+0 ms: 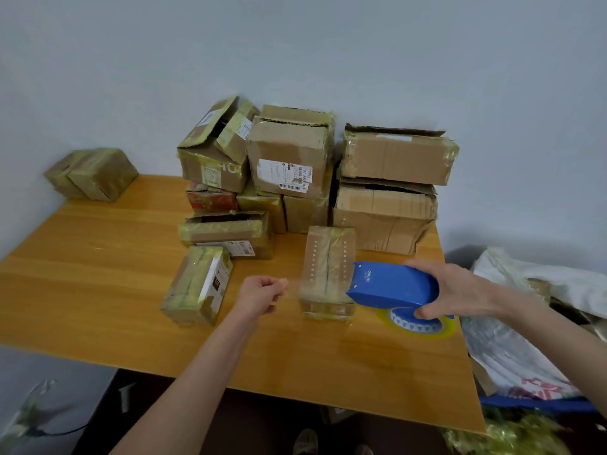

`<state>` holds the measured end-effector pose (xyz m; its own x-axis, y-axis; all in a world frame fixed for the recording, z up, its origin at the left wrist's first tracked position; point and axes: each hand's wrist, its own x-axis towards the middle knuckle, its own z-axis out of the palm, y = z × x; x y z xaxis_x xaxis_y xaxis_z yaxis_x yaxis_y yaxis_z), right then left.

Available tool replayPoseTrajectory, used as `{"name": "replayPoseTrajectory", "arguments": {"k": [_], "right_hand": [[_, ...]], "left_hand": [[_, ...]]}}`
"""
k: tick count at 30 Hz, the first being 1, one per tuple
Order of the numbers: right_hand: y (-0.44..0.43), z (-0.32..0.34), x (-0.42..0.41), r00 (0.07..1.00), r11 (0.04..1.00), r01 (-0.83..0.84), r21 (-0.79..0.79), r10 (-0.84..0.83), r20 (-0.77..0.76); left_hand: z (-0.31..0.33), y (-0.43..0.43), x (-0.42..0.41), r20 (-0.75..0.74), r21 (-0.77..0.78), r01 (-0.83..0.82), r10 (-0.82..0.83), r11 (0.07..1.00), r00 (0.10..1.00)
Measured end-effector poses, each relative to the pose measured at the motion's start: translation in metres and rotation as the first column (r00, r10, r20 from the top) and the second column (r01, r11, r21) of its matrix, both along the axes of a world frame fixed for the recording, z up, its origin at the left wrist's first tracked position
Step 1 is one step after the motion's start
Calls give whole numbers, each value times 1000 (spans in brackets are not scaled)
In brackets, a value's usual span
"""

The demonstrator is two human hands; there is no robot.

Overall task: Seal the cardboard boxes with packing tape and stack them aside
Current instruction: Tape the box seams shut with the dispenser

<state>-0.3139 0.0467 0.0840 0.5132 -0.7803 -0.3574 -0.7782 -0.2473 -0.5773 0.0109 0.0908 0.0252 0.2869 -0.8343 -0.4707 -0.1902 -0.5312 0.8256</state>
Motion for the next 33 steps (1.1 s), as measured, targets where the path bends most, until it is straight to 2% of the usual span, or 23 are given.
{"name": "replayPoseTrajectory", "arguments": {"k": [4,9,21,25,31,33], "right_hand": [[1,-7,-4,999,1000,-1,3,2,-44],[-1,-18,0,973,996,-76,-47,64,-220],[-5,-42,7,960,997,-67,28,72,-272],[-3,-52,15,958,997,-40,61,56,-281],[2,-62,18,963,997,8,74,13,-269],[3,-62,18,965,998,13,62,4,-262]], "left_hand": [[-5,-1,0,44,9,-2,2,1000,999],[-16,-6,-12,94,14,15,-16,1000,995],[-46,-13,-11,171,102,24,-42,995,984],[-47,-22,-6,243,111,50,-76,993,967],[-54,-26,-8,275,137,121,-155,983,949],[-52,-27,-8,368,157,173,-220,972,903]]}}
